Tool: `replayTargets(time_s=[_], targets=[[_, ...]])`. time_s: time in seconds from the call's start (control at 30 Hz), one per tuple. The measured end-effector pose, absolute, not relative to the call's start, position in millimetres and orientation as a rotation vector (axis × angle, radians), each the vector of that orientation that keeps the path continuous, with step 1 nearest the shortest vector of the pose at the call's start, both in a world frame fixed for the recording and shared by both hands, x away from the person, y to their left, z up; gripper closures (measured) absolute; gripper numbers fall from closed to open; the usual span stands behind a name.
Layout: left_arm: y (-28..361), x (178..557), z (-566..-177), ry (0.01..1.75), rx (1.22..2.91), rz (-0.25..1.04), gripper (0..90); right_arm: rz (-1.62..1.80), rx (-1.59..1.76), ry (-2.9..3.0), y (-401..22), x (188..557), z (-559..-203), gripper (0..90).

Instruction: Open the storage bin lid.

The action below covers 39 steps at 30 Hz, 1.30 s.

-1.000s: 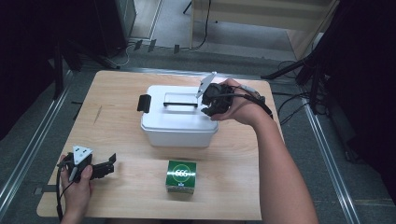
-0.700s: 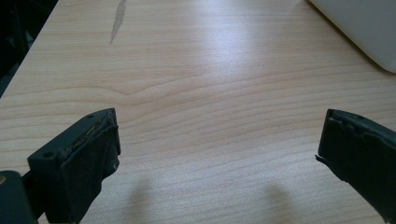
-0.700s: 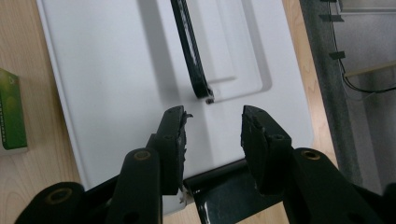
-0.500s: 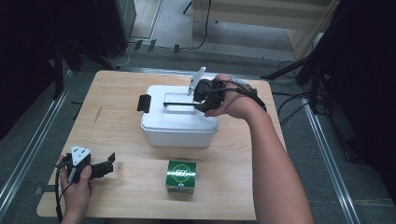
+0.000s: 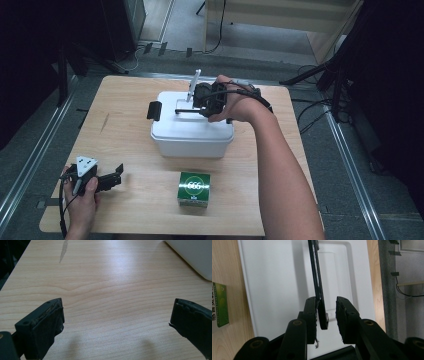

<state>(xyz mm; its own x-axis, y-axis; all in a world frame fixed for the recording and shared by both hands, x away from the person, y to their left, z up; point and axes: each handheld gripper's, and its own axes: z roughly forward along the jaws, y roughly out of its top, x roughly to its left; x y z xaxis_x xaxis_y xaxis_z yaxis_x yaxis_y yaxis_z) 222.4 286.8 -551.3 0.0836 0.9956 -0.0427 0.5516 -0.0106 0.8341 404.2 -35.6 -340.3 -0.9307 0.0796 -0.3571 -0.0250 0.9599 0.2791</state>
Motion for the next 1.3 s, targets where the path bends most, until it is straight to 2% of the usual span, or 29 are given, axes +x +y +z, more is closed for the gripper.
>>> replayTargets(time_s=[0.83,1.3], targets=[[286.4,222.9,-551.3,1.556,1.656,0.783,0.0,0.189,-0.026,2.824,8.7,416.7,-344.1,81.2],[284.9,223.5,-551.4,1.548,1.671,0.791,0.0,0.145,-0.050,2.836,15.6,420.1,-345.2,85.1]])
